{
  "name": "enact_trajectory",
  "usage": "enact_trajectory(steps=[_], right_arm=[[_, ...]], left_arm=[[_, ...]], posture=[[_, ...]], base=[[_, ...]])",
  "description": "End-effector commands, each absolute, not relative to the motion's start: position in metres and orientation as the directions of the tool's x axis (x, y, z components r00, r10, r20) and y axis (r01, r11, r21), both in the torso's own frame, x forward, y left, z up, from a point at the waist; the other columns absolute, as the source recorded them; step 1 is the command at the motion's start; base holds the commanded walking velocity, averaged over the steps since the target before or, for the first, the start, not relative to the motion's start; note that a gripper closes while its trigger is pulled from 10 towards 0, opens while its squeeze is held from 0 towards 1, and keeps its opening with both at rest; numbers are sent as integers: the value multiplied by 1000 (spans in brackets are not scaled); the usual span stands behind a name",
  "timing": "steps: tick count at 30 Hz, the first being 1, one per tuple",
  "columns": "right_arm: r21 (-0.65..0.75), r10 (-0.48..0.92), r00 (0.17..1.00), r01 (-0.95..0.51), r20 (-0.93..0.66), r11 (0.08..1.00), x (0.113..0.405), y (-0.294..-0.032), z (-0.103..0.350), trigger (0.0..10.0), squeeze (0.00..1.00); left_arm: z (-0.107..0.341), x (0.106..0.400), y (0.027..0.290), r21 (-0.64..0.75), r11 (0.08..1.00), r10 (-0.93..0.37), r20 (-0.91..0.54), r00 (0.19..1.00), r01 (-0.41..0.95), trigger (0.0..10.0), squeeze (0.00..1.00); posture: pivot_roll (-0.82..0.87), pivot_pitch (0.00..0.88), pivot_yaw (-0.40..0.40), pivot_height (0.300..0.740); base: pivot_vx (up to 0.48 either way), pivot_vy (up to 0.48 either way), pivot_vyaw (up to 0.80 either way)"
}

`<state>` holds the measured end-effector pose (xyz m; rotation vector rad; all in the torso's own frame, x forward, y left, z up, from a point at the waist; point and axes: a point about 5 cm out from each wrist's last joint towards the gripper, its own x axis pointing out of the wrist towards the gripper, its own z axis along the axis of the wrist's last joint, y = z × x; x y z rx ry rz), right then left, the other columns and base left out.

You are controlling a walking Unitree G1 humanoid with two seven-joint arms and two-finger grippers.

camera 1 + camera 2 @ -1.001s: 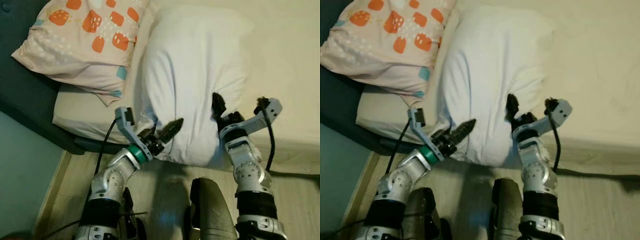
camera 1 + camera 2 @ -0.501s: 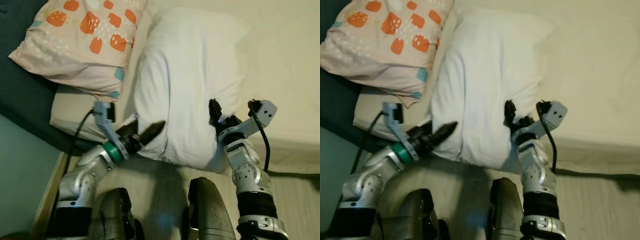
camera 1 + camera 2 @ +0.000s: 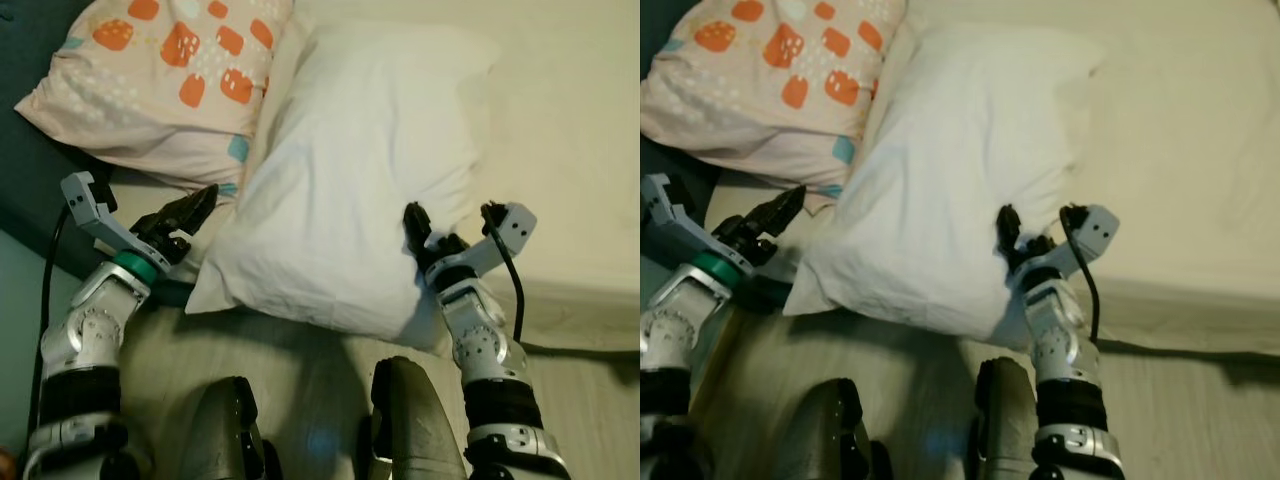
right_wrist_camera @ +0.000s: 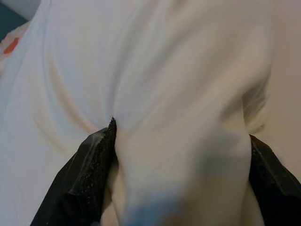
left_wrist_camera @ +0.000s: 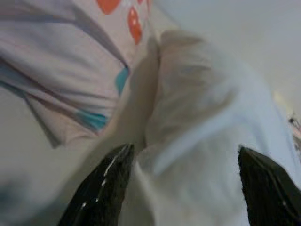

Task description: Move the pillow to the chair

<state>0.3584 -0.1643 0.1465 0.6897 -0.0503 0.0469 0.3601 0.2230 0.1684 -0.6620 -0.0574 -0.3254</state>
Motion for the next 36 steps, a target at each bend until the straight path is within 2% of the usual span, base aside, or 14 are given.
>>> enact_trajectory(steps=[1,6,12,17,20,27,28,30,31,32,33,35,36], right_arm=[[666,50,999,-46,14,744,356,-157,131,10000,0],[689,68,998,-55,8,723,356,-151,130,10000,0],[702,129,991,-104,17,705,349,-136,130,10000,0],[707,144,990,-109,11,698,346,-134,127,10000,0],[718,202,979,-142,2,681,337,-125,120,10000,0],[745,255,967,-173,3,644,331,-118,117,10000,0],[751,266,964,-181,7,635,331,-117,118,10000,0],[755,273,962,-186,10,629,330,-116,119,10000,0],[761,284,959,-195,15,618,330,-115,120,10000,0],[760,291,956,-202,18,618,330,-114,120,10000,0],[760,291,956,-202,18,618,330,-114,120,10000,0],[757,295,955,-204,15,621,331,-114,120,10000,0],[757,295,955,-204,15,621,331,-114,120,10000,0]], left_arm=[[149,363,231,-608,758,-227,91,970,235,10000,1000],[141,370,223,-637,746,-201,63,978,195,10000,1000],[134,378,205,-776,614,-144,72,987,146,10000,1000],[134,381,199,-805,572,-142,91,986,157,10000,1000],[129,380,181,-834,511,-216,109,970,208,10000,1000],[113,373,160,-851,464,-323,95,941,245,10000,988],[110,371,155,-856,450,-345,97,934,255,10000,800],[109,370,152,-858,442,-359,98,928,261,10000,800],[107,369,148,-854,441,-388,95,917,275,10000,467],[104,367,145,-842,459,-413,81,907,284,10000,0],[104,367,145,-842,459,-413,81,907,284,10000,0],[97,365,140,-783,546,-456,19,890,297,10000,0],[97,365,140,-783,546,-456,19,890,297,10000,0]], posture=[[-34,254,96,572],[-54,254,93,572],[-114,256,107,572],[-119,255,108,572],[-130,252,114,572],[-137,255,111,572],[-136,254,109,572],[-136,254,109,572],[-137,254,108,572],[-138,252,108,572],[-138,252,108,572],[-136,250,105,572],[-136,250,105,572]], base=[[0,0,0],[0,0,0],[0,0,0],[0,0,0],[0,0,0],[0,0,0],[0,0,0],[0,0,0],[0,0,0],[0,0,0],[0,0,0],[0,0,0],[0,0,0]])
